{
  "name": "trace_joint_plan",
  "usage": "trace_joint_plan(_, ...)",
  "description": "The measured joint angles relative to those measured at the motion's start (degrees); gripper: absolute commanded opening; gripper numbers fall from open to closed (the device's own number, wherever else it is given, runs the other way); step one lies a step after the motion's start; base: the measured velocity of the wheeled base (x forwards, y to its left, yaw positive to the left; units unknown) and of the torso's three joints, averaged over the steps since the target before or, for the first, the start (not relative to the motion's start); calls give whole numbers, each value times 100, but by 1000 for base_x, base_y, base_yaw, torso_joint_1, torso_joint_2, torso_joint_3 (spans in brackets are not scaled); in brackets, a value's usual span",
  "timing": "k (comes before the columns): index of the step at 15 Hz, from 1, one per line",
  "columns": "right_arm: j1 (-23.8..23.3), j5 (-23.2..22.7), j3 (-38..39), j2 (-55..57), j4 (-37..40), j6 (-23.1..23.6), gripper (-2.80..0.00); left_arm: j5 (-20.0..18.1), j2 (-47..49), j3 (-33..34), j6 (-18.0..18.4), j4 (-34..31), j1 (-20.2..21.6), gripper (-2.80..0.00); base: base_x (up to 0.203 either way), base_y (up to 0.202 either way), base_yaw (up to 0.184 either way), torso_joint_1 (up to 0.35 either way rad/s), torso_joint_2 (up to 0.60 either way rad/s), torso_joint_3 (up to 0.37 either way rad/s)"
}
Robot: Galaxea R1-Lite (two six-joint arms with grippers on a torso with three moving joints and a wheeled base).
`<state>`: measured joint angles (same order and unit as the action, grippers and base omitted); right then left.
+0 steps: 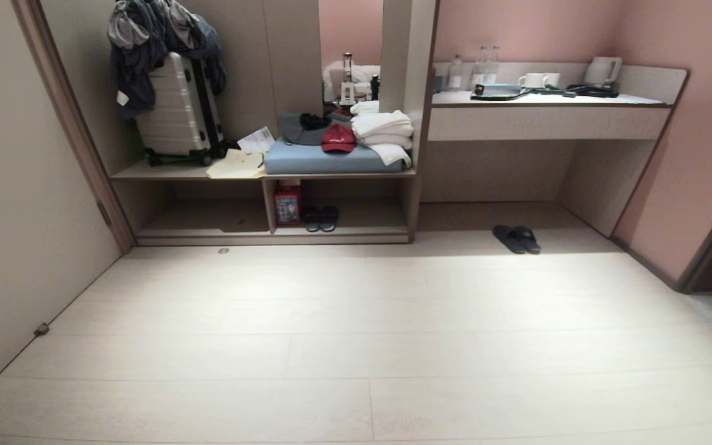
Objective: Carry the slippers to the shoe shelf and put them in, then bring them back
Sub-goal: Pick up the slippers on the floor
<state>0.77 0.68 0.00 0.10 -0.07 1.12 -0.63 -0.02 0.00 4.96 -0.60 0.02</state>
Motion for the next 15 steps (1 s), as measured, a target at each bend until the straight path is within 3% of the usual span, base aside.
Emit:
trace_joint_plan(13,-2,-16,0,0,-2,59,-280,11,0,0,12,-9,-2,-280,0,0,0,0,0,0)
trace_joint_plan(15,0,-11,0,0,0,59,-280,10,0,0,-1,-2,-2,-280,113,0,-2,2,-2,6)
